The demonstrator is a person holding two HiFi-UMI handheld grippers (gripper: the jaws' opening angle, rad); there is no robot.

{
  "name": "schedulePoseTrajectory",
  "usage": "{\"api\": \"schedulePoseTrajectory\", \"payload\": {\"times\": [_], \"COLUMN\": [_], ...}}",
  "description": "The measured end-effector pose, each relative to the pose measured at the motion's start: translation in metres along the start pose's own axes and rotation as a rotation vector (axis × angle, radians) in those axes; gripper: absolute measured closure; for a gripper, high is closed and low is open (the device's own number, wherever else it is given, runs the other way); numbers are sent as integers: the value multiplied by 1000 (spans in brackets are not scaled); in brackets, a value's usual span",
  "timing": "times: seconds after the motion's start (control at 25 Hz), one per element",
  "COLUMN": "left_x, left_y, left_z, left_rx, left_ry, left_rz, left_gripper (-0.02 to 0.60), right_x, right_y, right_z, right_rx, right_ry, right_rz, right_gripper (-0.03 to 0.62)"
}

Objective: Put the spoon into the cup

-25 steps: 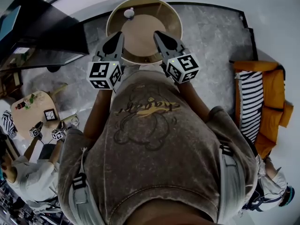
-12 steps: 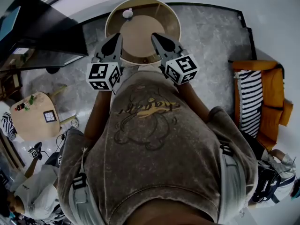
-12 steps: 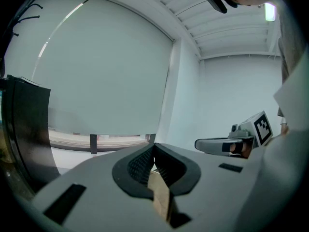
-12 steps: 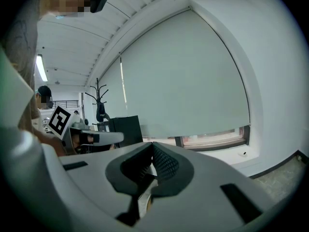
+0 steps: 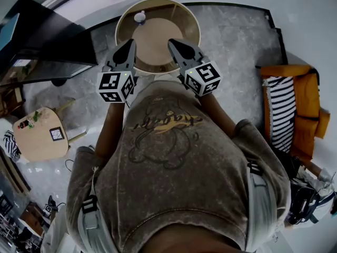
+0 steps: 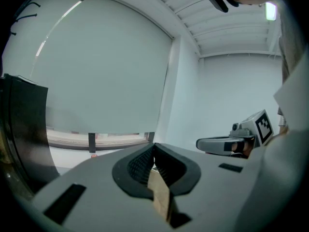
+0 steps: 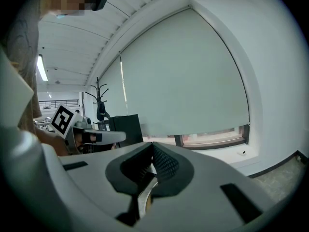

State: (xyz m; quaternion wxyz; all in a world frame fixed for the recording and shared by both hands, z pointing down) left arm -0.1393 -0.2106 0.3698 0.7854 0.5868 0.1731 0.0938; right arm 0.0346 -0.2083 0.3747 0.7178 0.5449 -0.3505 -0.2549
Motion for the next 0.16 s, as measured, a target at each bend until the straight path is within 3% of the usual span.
{"api": "schedulePoseTrajectory", "payload": {"times": [0.16], "left_x": [6], "left_y": [-1], "left_z": [13], "left_rx": [-7], "left_ry": [1], "left_rz": [4], "left_gripper": [563], "right_x": [14], "right_y": [1], "right_z": [-4], "right_rx": [-11], "right_ry": [2], "right_rz": [6], "right_gripper": [580]}}
Point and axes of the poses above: the fingertips, and each gripper's own axes: z forward along the fingers, x to its right, y out of its underside, the point moved 5 cm from there along -z, backward along the fingers, and after that the axes turned 7 degrees about -y, right-handed, at the moved point
